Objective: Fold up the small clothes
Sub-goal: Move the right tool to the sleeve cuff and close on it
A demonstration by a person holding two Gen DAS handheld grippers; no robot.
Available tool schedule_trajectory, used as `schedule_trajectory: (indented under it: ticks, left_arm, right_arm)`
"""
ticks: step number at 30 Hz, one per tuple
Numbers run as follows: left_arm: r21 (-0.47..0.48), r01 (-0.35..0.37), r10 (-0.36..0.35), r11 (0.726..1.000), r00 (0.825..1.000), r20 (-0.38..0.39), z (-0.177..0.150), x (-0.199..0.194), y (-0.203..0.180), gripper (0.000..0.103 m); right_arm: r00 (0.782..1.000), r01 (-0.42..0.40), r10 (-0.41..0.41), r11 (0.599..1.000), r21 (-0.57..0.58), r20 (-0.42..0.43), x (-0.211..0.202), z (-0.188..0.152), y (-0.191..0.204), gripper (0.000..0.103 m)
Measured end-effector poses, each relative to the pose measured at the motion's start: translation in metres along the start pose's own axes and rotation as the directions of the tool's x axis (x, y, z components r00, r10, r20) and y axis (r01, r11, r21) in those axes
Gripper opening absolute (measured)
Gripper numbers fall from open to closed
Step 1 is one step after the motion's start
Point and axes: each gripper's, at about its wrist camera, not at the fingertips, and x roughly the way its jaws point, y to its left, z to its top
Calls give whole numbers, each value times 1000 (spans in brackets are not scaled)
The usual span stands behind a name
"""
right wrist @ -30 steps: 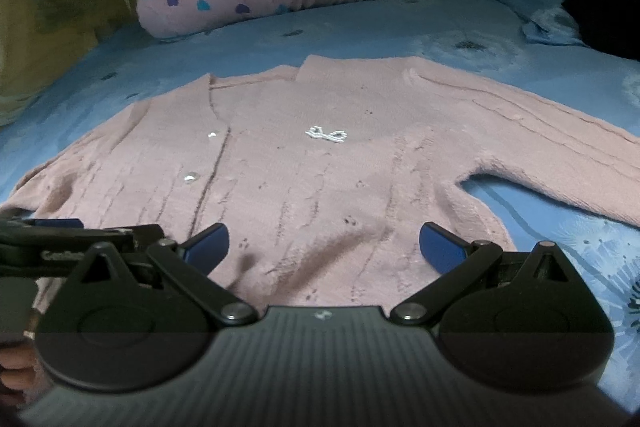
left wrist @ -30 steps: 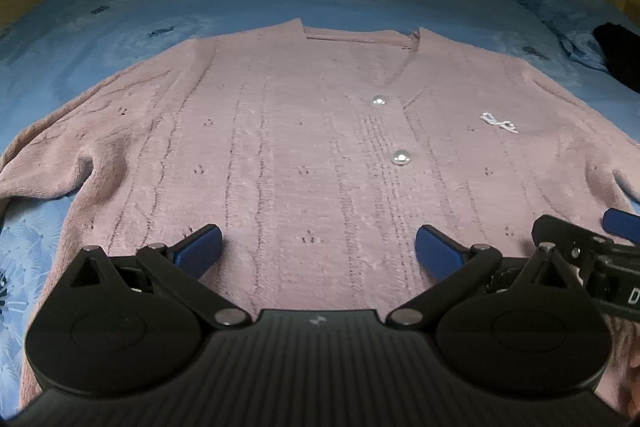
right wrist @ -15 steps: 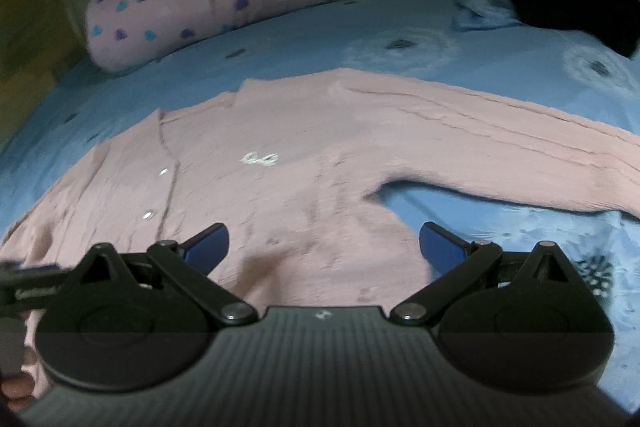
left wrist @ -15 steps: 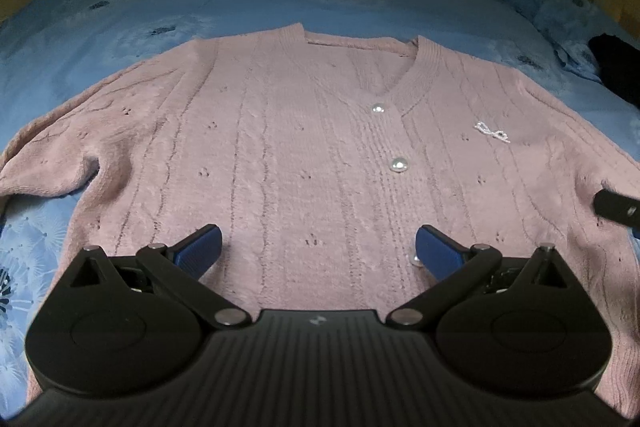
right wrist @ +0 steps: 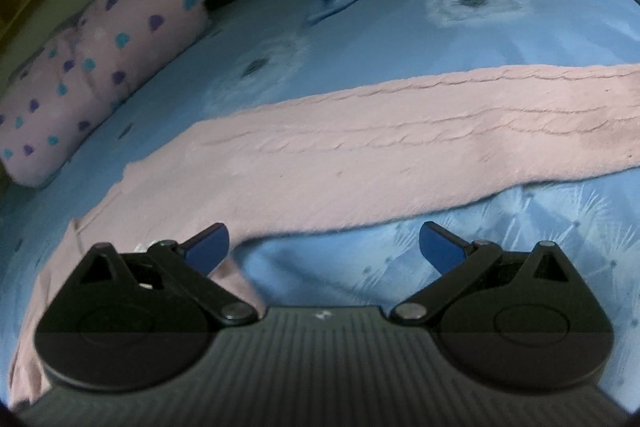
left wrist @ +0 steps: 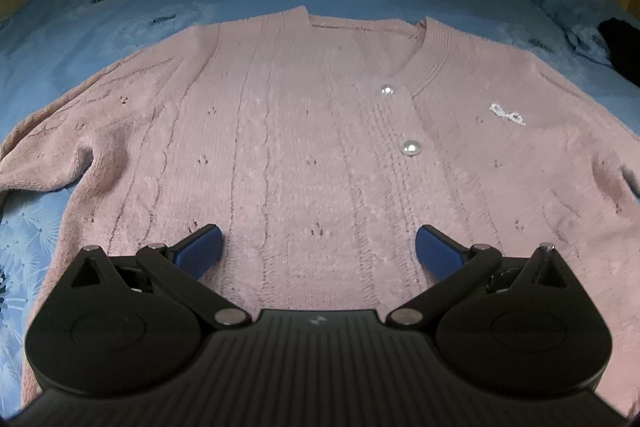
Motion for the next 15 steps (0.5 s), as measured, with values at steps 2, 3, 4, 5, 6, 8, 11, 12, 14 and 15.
schedule_trajectory:
  ticks: [2,3,4,5,6,8,11,12,14,15]
  left_arm:
    - [11,-8,8,1000,1000,7,-1,1,-1,103]
    - [16,-11,11,1000,1000,10,-2,2,-2,103]
    - [19,-13,13,1000,1000,12,-3,2,-2,103]
    - [23,-15,14,1000,1000,13,-4,3,-3,103]
    - [25,-15,14,1000,1000,13,-4,4,-3,103]
    - [22,-12,12,1000,1000,10,-5,5,-3,103]
    - [18,-9,9,1000,1000,7,-6,7,-2,103]
    - [18,-8,8,1000,1000,10,-7,7,-2,103]
    - [18,-11,11,1000,1000,22,-9,7,-3,103]
    - [14,-14,14,1000,999,30,-10,7,-3,103]
  right_arm:
    - [1000,16,-16,1000,18,9,6,4,-4,103]
    - [1000,21,-22,999,35,14,10,5,-6,103]
    - [1000,20,-21,999,48,19,11,6,-9,103]
    - [999,19,-21,998,61,29,13,7,-12,103]
    - [999,17,-19,997,69,37,15,8,-13,103]
    - [999,14,-19,996,89,50,19,9,-14,103]
    - [997,9,-18,991,131,73,24,13,-18,103]
    - [997,6,-18,989,150,79,25,15,-20,103]
    - [996,-1,-17,981,193,93,27,19,-24,103]
    - [995,-4,-16,979,206,96,29,20,-25,103]
